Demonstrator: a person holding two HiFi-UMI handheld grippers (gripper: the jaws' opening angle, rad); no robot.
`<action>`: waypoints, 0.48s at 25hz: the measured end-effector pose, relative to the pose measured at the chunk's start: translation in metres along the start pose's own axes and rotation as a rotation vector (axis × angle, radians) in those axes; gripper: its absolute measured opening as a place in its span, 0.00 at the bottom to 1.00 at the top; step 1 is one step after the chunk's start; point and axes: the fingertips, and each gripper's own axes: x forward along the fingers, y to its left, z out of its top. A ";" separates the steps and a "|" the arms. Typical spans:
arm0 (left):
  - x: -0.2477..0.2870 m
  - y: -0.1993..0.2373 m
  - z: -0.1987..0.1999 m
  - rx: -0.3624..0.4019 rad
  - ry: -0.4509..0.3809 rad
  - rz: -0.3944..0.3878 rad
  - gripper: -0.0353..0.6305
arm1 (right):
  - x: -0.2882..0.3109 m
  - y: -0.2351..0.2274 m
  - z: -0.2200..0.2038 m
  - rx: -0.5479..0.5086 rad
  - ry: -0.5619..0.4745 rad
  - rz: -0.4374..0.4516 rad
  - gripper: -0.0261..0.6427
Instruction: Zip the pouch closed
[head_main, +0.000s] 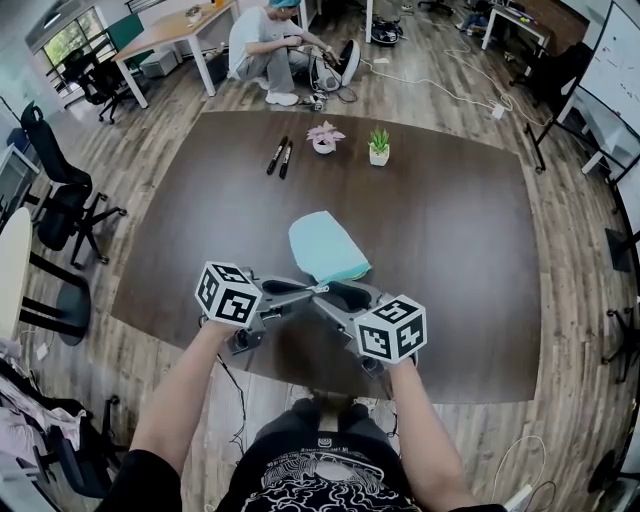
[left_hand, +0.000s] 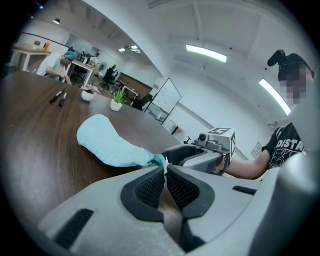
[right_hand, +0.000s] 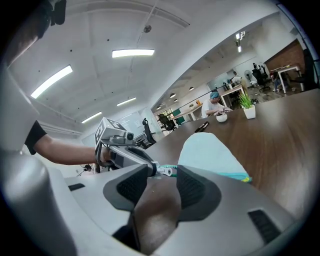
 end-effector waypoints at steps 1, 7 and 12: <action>0.000 0.000 -0.001 -0.001 0.002 0.000 0.09 | 0.000 0.000 -0.001 0.001 0.002 0.005 0.31; -0.001 0.001 -0.002 0.007 0.010 0.006 0.09 | 0.001 0.002 0.001 0.005 -0.003 0.031 0.23; -0.003 0.002 -0.005 0.007 0.011 0.014 0.09 | 0.000 0.006 -0.001 0.013 -0.003 0.060 0.19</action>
